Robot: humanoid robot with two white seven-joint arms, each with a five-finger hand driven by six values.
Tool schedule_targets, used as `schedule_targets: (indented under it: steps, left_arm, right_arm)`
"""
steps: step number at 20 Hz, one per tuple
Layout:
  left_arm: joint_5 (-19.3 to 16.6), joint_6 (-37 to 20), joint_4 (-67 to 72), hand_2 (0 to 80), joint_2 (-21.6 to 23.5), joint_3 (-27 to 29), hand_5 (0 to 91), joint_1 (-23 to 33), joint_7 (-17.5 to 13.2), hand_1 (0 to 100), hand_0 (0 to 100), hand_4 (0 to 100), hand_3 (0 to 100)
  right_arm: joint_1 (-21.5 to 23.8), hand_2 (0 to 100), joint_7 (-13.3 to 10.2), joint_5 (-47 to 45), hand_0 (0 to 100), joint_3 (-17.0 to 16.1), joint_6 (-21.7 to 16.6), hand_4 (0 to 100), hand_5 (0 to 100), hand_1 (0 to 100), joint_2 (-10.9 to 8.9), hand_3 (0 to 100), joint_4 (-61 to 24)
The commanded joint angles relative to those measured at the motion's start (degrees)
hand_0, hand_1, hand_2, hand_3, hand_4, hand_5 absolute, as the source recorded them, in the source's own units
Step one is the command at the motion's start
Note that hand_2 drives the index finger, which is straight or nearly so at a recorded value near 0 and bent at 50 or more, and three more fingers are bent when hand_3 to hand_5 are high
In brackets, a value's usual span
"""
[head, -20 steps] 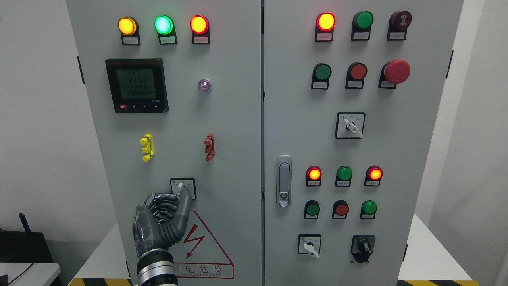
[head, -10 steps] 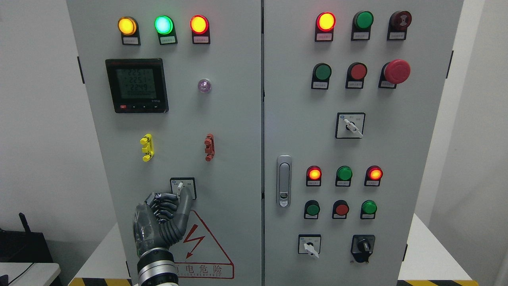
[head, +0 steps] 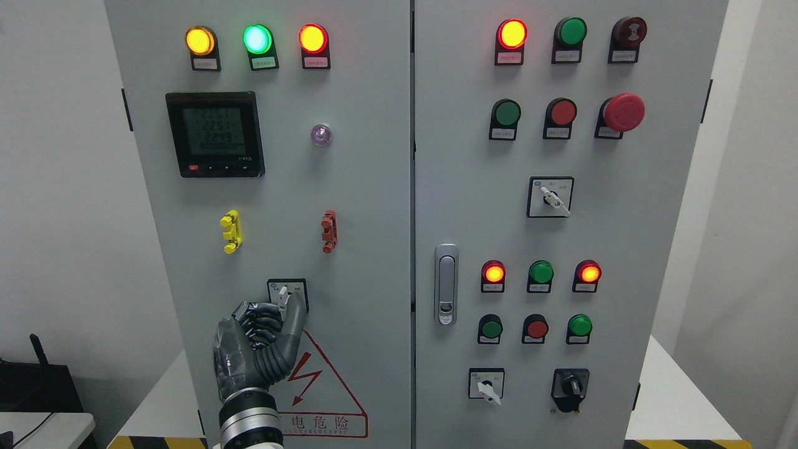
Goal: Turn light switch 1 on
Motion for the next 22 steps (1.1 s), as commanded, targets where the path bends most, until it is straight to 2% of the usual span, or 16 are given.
schedule_targets:
  steps: [1,11,22]
  left_arm:
    - [0.0,0.0,0.0,58.0,0.0,-0.3,74.0,0.0,-0.2,52,21,83,80]
    - [-0.1,0.0,0.0,58.4,0.0,-0.3,74.1,0.0,-0.1,49,22,83,80]
    - [-0.1,0.7,0.1,58.9,0.0,-0.3,74.5,-0.3,-0.1,44,30,84,81]
  right_arm:
    - [0.0,0,0.0,-1.4,12,1.0,0.0,0,0,39,-0.03,0,0.0]
    - [0.0,0,0.0,-1.4,12,1.0,0.0,0,0,39,-0.03,0,0.0]
    - [0.0,0,0.0,-1.4,12,1.0,0.0,0,0,39,-0.03,0,0.0]
